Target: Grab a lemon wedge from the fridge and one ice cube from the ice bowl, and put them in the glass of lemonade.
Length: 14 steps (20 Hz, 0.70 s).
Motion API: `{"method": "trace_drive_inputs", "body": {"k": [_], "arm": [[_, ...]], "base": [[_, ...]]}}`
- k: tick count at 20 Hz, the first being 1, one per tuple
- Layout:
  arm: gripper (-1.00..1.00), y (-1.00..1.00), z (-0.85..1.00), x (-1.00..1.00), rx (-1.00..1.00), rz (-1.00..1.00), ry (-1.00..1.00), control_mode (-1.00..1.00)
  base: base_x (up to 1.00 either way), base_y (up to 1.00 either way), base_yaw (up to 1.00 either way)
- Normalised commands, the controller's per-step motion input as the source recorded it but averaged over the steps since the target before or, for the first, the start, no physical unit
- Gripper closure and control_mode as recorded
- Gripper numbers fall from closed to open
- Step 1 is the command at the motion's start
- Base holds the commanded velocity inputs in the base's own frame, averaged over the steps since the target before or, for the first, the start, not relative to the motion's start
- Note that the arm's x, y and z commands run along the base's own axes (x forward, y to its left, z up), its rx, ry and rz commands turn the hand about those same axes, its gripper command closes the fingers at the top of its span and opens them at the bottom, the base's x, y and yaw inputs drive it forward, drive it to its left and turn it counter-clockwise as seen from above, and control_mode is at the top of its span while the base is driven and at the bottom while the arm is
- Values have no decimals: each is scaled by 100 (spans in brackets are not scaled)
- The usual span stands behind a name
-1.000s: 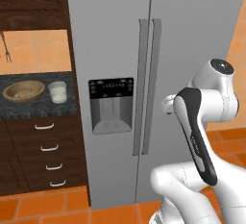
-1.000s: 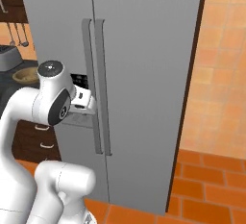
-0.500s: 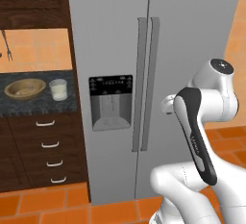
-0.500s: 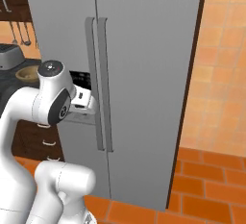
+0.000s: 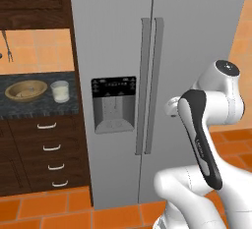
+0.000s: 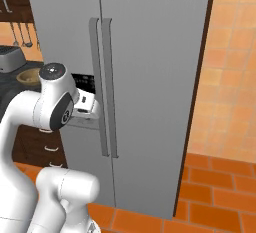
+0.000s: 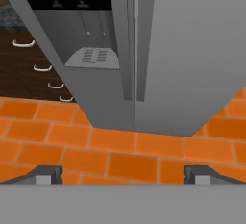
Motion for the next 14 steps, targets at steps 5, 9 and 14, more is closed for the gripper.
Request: {"method": "trace_drive_inputs", "body": {"k": [5,9,14], "arm": [[-100,0,0,0,0,0,0,-100],[-100,0,0,2,0,0,-1,-100],[-100,-4,1,9,0,0,-23,-100]], "base": [[0,0,0],[0,0,0],[0,0,0]]}}
